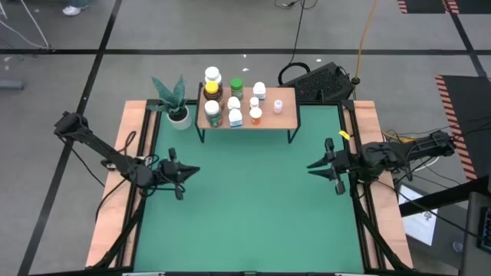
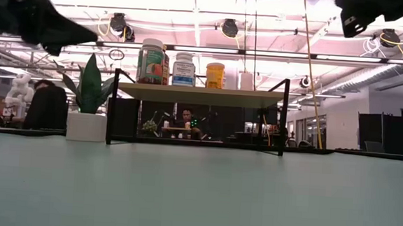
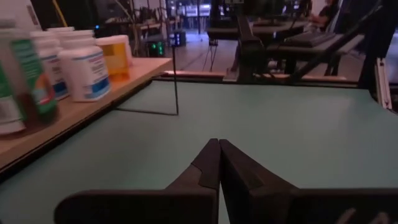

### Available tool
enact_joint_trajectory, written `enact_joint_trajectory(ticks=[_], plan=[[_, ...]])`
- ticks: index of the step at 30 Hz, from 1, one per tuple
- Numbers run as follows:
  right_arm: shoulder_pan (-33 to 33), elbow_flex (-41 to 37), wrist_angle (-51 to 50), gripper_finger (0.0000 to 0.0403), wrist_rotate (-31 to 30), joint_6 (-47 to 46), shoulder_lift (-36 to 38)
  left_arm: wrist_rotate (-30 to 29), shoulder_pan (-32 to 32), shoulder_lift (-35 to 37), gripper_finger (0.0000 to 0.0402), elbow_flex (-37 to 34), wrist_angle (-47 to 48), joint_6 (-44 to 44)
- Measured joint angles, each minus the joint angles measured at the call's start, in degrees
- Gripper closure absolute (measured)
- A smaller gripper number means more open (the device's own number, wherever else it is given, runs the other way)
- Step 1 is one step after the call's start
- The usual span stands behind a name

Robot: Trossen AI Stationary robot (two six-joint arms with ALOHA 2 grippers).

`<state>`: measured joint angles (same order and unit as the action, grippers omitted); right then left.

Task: Pick and place medicine bottles onto shelf by color
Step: Return to Home Position

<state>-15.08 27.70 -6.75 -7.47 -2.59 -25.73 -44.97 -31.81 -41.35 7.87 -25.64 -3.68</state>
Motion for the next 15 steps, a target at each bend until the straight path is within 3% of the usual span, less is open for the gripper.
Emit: enact_joint_trajectory(ticks=[4,8,11,15], plan=[[-1.2,-1.3,0.1,0.0394,-0.1,1.5,3.0,0.4,0.1,8.5,0.0393,-5.4,0.1,1.4],[-1.7,-4.6,3.5,0.039,-2.0,3.4,6.3,4.3,1.1,14.3,0.0397,-7.1,3.4,4.4],[-1.7,-8.2,7.5,0.0391,-3.6,5.6,9.2,9.6,3.3,16.4,0.0397,-7.3,0.4,8.7],[-1.7,-12.7,10.2,0.0401,-3.9,8.3,13.5,21.2,8.7,16.7,0.0399,-7.3,-5.4,15.9]])
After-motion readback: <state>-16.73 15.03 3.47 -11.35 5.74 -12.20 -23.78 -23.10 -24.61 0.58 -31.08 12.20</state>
